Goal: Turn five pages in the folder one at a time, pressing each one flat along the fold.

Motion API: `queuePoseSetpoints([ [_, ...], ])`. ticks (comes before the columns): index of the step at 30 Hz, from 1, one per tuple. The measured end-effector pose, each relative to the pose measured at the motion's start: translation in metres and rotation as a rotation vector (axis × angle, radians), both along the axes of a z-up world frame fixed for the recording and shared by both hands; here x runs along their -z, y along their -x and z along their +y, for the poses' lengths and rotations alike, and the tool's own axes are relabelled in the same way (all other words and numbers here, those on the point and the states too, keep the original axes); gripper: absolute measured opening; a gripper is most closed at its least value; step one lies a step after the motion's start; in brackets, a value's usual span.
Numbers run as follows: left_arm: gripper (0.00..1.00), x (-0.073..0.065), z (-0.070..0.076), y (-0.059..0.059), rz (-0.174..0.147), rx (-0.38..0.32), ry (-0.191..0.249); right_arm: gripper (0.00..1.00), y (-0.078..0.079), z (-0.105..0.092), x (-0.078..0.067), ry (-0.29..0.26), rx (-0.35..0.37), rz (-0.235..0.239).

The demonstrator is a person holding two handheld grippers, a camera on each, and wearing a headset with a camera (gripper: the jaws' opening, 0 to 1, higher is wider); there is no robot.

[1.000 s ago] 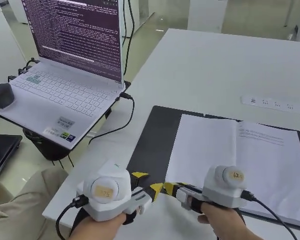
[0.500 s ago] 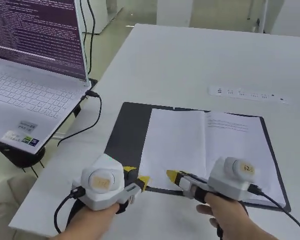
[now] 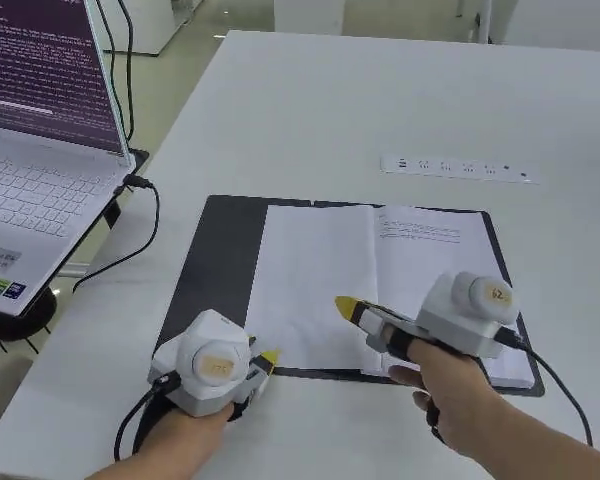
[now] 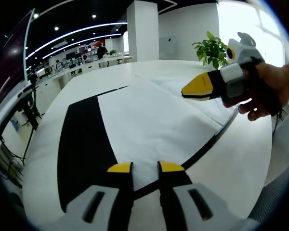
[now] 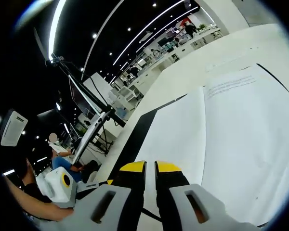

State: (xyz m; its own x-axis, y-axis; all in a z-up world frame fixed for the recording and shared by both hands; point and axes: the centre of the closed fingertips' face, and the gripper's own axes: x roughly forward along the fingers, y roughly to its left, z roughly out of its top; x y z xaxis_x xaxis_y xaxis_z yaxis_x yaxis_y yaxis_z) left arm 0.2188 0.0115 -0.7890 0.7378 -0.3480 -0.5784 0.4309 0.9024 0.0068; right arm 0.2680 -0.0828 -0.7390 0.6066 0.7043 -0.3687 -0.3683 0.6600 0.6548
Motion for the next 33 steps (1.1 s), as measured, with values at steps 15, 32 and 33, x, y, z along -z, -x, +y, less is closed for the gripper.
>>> queuePoseSetpoints([
  [15, 0.19, 0.001, 0.002, 0.000, -0.048, 0.004, 0.024, 0.00, -0.047, -0.019, 0.010, -0.098, 0.064, 0.108],
  [32, 0.19, 0.002, 0.002, 0.000, -0.055, 0.000, 0.013, 0.00, -0.072, -0.017, 0.031, -0.240, 0.190, 0.425],
  [33, 0.19, 0.002, 0.002, 0.000, -0.056, 0.000, 0.012, 0.00, -0.075, -0.018, 0.029, -0.246, 0.200, 0.418],
])
